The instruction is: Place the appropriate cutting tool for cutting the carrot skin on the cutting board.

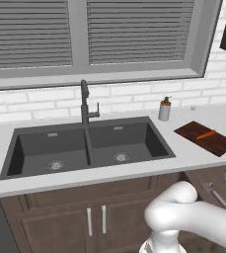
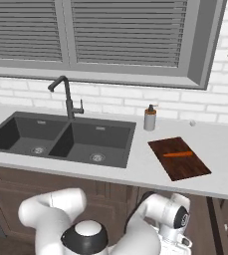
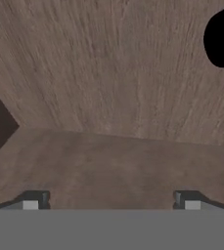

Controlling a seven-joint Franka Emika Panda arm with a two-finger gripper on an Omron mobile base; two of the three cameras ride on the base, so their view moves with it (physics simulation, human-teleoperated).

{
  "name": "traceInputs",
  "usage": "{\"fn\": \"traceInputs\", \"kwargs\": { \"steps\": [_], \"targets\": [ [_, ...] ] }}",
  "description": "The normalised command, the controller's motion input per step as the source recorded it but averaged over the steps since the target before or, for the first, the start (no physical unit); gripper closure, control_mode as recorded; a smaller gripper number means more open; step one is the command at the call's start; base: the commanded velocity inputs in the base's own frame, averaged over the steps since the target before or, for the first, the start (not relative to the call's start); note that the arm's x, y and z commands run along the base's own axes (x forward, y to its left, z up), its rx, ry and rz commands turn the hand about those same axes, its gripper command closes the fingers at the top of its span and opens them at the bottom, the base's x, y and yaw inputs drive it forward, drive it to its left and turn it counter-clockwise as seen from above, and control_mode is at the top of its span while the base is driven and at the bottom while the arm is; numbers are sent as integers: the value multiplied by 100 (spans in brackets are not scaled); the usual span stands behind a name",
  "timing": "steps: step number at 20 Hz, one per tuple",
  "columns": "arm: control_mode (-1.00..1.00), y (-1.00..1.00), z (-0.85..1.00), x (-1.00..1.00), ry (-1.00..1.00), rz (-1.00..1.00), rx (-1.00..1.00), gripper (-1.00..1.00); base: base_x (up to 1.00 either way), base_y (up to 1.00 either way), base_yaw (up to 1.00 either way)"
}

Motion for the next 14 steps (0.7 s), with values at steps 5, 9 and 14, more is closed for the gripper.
{"fn": "traceInputs", "kwargs": {
  "steps": [5,9,14],
  "targets": [
    [-100,0,12,-84,14,0,0,-100,0,0,0],
    [-100,0,36,-14,4,0,-1,-100,0,0,0],
    [-100,0,21,35,-8,1,-2,-100,0,0,0]
  ]
}}
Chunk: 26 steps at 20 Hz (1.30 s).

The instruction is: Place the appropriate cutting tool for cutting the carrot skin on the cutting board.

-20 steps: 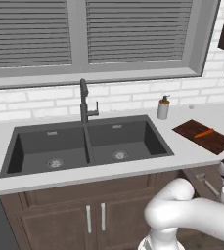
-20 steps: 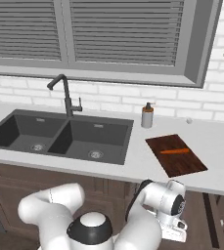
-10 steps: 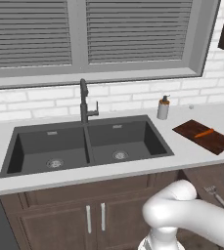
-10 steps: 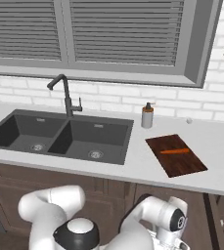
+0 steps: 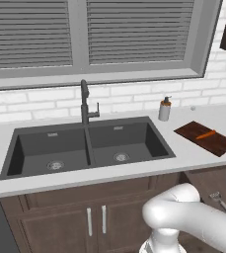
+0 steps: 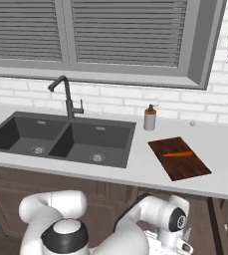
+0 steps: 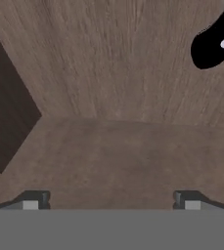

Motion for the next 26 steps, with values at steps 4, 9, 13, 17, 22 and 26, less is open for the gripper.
{"fn": "traceInputs", "kwargs": {
  "steps": [4,9,13,17,22,26],
  "targets": [
    [-100,-1,3,50,-18,3,-3,-100,0,0,0],
    [-100,0,0,51,-29,4,-3,-100,0,0,0],
    [-100,0,0,44,-27,4,-2,-100,0,0,0],
    [-100,0,-6,52,-6,2,0,-100,0,0,0],
    [-100,0,-25,60,0,0,-1,-100,0,0,0],
    [-100,0,-36,52,0,1,0,-100,0,0,0]
  ]
}}
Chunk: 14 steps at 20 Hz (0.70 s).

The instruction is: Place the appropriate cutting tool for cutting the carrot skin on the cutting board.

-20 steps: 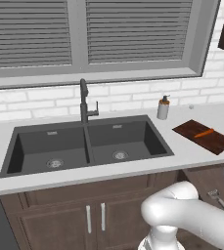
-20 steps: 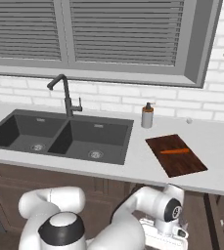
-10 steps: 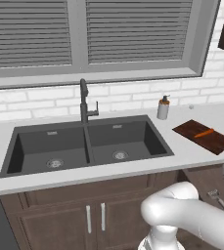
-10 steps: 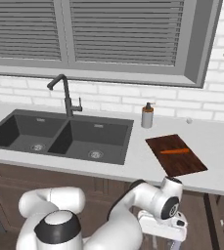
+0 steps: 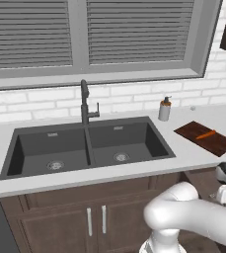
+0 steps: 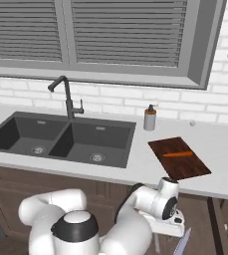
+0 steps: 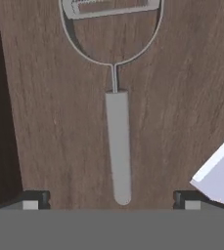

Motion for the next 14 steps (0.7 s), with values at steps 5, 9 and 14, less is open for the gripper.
{"fn": "traceInputs", "kwargs": {
  "steps": [5,9,14],
  "targets": [
    [-100,0,-44,46,0,0,0,-100,0,0,0],
    [-100,0,-51,36,0,0,0,-100,0,0,0],
    [-100,0,-49,9,0,0,0,-100,0,0,0]
  ]
}}
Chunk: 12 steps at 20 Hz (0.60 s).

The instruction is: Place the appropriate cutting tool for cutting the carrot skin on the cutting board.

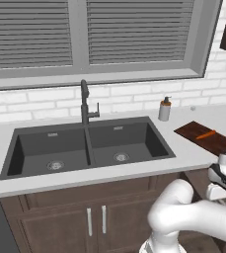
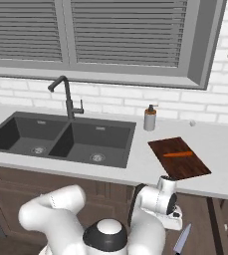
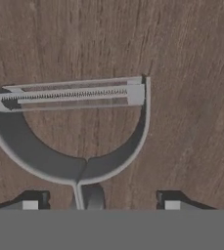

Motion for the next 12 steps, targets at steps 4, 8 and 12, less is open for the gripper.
{"fn": "traceInputs", "kwargs": {
  "steps": [4,8,12],
  "targets": [
    [-100,15,-66,-9,0,0,-2,100,0,0,0],
    [-100,44,-67,-32,-4,0,-4,100,0,0,0],
    [-100,31,-49,-39,-11,0,0,100,0,0,0]
  ]
}}
